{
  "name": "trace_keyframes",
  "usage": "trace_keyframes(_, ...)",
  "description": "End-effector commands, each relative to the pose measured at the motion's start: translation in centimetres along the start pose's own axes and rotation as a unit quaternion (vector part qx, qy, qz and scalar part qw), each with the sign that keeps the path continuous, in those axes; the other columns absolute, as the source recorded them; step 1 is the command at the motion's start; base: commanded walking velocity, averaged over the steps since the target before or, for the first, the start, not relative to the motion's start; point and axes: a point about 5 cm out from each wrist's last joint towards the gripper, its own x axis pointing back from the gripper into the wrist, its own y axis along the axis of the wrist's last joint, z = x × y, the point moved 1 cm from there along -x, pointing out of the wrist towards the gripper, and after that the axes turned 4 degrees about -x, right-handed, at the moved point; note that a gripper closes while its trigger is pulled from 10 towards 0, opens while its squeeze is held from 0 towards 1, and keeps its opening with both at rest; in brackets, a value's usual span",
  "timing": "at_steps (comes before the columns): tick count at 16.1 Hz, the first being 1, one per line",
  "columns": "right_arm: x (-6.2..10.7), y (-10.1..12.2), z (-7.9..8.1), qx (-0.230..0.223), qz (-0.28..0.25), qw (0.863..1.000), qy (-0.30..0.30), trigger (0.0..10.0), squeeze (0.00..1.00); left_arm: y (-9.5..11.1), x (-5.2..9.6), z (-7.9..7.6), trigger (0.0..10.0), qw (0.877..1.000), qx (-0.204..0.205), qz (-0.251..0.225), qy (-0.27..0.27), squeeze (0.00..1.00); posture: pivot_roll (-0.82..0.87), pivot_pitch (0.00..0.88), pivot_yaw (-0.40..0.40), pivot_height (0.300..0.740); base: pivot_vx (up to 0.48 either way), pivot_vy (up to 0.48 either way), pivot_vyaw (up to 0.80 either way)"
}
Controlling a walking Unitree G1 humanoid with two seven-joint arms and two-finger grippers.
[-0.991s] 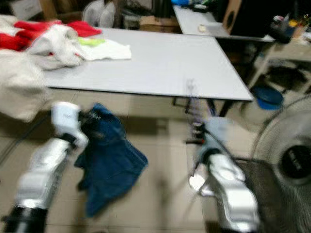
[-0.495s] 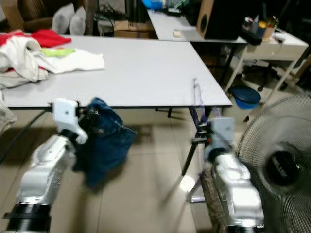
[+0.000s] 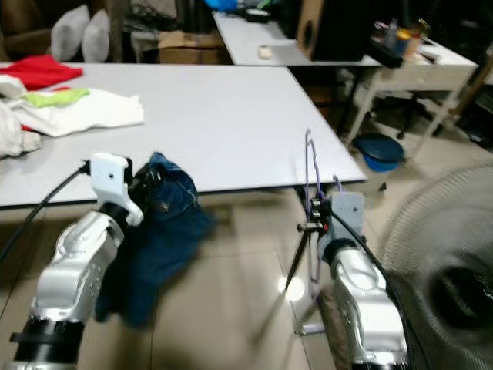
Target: Hang hanger
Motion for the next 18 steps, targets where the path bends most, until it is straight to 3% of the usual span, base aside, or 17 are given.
trace_keyframes(1,0.0,0.8,-0.8,0.014,-0.012,1.0,-0.014,10.0,0.0,1.0,-0.5,-0.4,10.0,1.0,-0.001,-0.022,-0.01,0.0,-0.2,0.0,-0.044,0.74,0.45,0.0,0.0)
trace_keyframes(7,0.1,1.6,-1.0,0.044,-0.016,0.998,-0.03,10.0,0.0,1.1,-0.9,-0.6,10.0,1.0,0.002,-0.027,-0.015,0.0,-0.2,0.0,-0.046,0.74,0.451,0.0,0.0)
trace_keyframes(10,0.0,2.2,-0.9,0.054,-0.036,0.997,-0.031,10.0,0.0,2.8,-2.3,-0.5,10.0,0.998,0.0,-0.058,-0.028,0.0,-0.2,0.0,-0.058,0.74,0.451,0.0,0.0)
trace_keyframes(12,-0.1,2.7,-0.9,0.054,-0.04,0.997,-0.03,10.0,0.0,4.6,-3.7,-0.9,10.0,0.995,0.009,-0.081,-0.049,0.0,-0.19,0.0,-0.063,0.74,0.454,0.0,0.0)
trace_keyframes(15,-0.4,3.3,-0.9,0.054,-0.05,0.997,-0.033,10.0,0.0,8.5,-7.7,-3.3,10.0,0.984,0.013,-0.123,-0.127,0.0,-0.2,0.0,-0.047,0.74,0.425,0.0,0.0)
trace_keyframes(16,-0.4,3.4,-0.9,0.052,-0.052,0.997,-0.037,10.0,0.0,10.2,-8.9,-3.9,10.0,0.979,0.003,-0.141,-0.148,0.0,-0.2,0.0,-0.045,0.74,0.428,0.0,0.0)
trace_keyframes(18,-0.3,3.4,-1.1,0.053,-0.053,0.996,-0.04,10.0,0.0,14.9,-10.7,-3.8,10.0,0.97,-0.024,-0.19,-0.148,0.0,-0.2,0.0,-0.041,0.74,0.442,0.0,0.0)
